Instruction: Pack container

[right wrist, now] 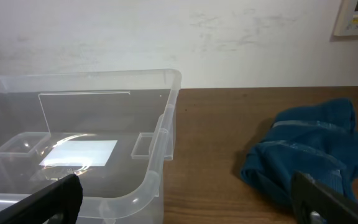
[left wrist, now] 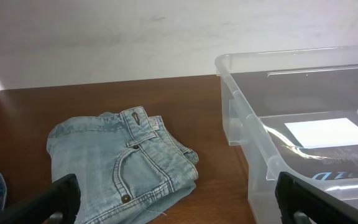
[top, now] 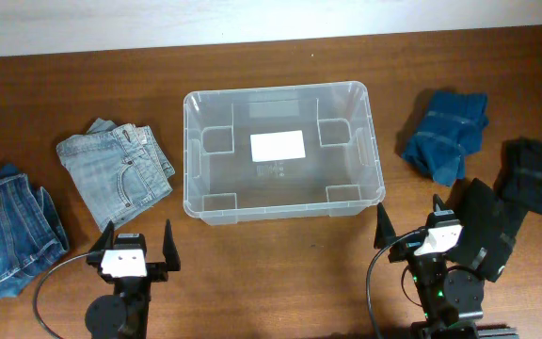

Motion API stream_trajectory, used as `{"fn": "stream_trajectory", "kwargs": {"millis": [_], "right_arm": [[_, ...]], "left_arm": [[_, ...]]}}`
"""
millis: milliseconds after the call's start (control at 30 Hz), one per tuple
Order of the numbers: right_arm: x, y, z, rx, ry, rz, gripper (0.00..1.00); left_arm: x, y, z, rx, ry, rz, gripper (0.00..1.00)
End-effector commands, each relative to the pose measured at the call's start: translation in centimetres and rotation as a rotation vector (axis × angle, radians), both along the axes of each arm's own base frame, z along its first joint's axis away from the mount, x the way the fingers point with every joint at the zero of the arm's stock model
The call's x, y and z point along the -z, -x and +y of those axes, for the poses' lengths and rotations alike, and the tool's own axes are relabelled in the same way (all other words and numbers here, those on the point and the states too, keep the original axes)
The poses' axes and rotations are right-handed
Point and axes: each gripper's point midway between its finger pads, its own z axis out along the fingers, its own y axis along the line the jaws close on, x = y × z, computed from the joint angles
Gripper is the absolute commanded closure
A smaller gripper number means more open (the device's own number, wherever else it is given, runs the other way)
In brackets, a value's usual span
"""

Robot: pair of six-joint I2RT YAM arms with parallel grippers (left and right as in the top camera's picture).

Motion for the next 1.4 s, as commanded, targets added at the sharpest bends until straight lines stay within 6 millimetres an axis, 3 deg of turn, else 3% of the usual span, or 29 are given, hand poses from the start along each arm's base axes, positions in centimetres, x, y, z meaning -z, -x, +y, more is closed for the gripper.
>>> {"fn": "stream_trajectory", "kwargs": {"millis": [0, 133, 267, 567, 700, 867, 1033, 1233, 1367], "right_arm": [[0.3, 0.0, -0.4, 0.020, -0.013, 0.005, 0.01], [0.3, 0.0, -0.3, 0.035, -0.257, 0.027, 0.02], [-0.5, 0.2, -0.3, 0.039, -0.330, 0.031, 0.02], [-9.3, 2.3, -0.8, 0.063, -0.369, -0.011, 0.02], [-12.9, 2.1, -1.5, 0.108, -0.364, 0.033, 0.02], [-16.4, -0.3, -1.6, 0.141, -0.348, 0.171, 0.01], [-17.5, -4.1, -2.4, 0.204, -0.329, 0.357, 0.01], [-16.6, -8.1, -6.3, 0.291, -0.252, 0.604, 0.02], [-15.8, -10.2, -11.3, 0.418, -0.293, 0.693, 0.02]], "left_arm": [[0.3, 0.0, 0.2, -0.006, -0.016, 0.001, 0.00], [0.3, 0.0, 0.2, -0.006, -0.016, 0.001, 0.00], [0.3, 0.0, 0.2, -0.006, -0.016, 0.001, 0.00], [0.3, 0.0, 0.2, -0.007, -0.016, 0.001, 0.00], [0.3, 0.0, 0.2, -0.007, -0.016, 0.001, 0.00], [0.3, 0.0, 0.2, -0.007, -0.016, 0.001, 0.00], [0.3, 0.0, 0.2, -0.006, -0.016, 0.001, 0.00], [0.3, 0.0, 0.2, -0.007, -0.016, 0.001, 0.00], [0.3, 0.0, 0.2, -0.007, -0.016, 0.001, 0.00]]}}
